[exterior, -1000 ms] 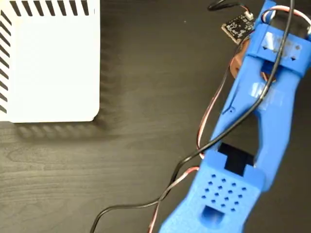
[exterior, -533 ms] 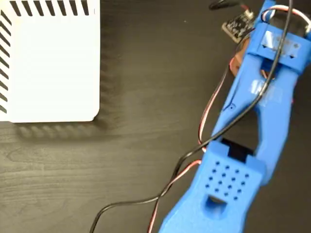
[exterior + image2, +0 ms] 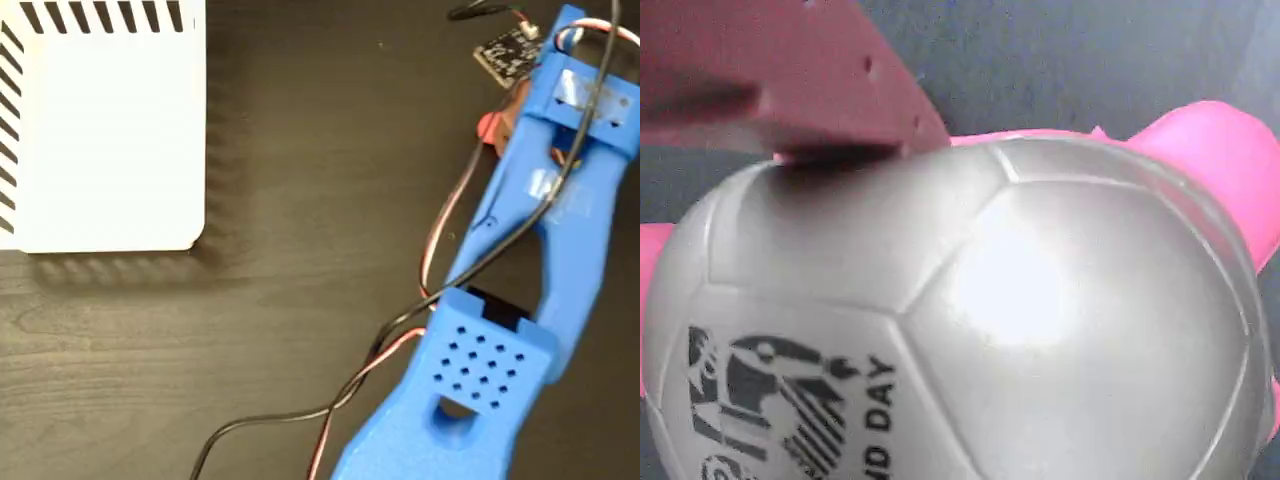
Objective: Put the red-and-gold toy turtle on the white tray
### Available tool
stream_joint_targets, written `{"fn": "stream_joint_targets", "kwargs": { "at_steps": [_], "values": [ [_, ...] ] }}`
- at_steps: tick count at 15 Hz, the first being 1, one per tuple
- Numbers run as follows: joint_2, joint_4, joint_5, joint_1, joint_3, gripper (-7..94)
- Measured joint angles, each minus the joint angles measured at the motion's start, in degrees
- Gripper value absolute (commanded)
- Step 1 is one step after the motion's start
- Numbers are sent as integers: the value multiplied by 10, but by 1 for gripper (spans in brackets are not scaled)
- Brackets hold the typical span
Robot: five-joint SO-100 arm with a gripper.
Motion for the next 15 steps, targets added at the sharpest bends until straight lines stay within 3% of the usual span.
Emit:
{"fn": "stream_joint_targets", "kwargs": {
  "at_steps": [4,10,12,15],
  "values": [
    [96,-56,-28,5,148,0],
    [482,-110,-126,-20,425,0],
    [586,-72,-204,-66,483,0],
    [697,-33,-279,-204,555,0]
  ]
}}
